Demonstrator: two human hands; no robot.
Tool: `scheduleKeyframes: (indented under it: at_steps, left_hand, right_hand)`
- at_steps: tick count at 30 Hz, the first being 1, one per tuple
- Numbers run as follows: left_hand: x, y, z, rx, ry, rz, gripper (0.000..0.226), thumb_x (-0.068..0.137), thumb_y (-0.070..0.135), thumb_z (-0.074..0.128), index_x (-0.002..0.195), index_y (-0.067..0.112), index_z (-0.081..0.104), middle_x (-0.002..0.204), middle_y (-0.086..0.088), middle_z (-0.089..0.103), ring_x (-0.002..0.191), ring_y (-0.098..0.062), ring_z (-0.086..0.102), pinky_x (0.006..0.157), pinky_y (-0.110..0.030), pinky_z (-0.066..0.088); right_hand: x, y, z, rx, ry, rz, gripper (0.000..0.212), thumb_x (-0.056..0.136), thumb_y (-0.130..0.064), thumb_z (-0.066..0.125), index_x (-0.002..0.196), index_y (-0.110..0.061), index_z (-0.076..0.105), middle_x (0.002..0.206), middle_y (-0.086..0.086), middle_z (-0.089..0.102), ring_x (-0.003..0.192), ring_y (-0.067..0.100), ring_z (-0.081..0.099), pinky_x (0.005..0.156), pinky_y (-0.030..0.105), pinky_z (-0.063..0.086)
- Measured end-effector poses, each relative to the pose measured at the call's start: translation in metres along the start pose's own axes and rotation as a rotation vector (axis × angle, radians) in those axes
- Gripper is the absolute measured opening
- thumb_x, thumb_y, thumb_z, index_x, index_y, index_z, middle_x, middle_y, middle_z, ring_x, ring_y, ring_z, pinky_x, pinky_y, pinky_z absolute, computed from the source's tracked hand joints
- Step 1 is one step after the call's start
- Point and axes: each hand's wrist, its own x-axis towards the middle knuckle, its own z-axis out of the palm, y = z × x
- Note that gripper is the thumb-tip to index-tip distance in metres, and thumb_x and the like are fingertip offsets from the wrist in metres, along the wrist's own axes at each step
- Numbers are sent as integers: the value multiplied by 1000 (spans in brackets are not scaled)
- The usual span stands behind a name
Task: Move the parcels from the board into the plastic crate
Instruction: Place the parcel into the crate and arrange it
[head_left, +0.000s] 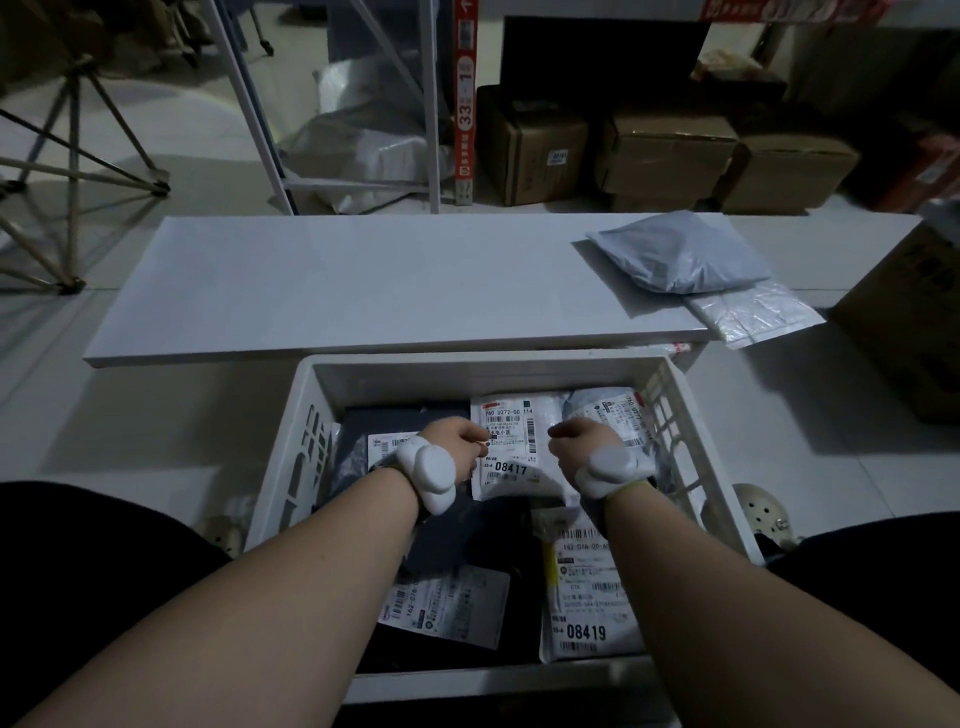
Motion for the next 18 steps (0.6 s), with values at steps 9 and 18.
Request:
scheduleKeyframes:
  at_steps: [9,18]
  left_hand:
    - [10,76,-17,-40,144,198,33,90,-7,36,99,10,62,108,-16,66,80,-21,58,70,-25,48]
    - [32,156,5,19,106,281,29,92,4,48,117,8,62,114,-12,65,103,-29,62,79,-31,50]
  right_hand:
    - [22,-28,-84,328,133,-91,29,85,-16,58,113,-17,66,120,16,64,94,21,60,90,38,52]
    - [47,-26,-169,415,127,3,9,97,-17,47,94,-14,55,84,4,58,63,17,50,61,28,41]
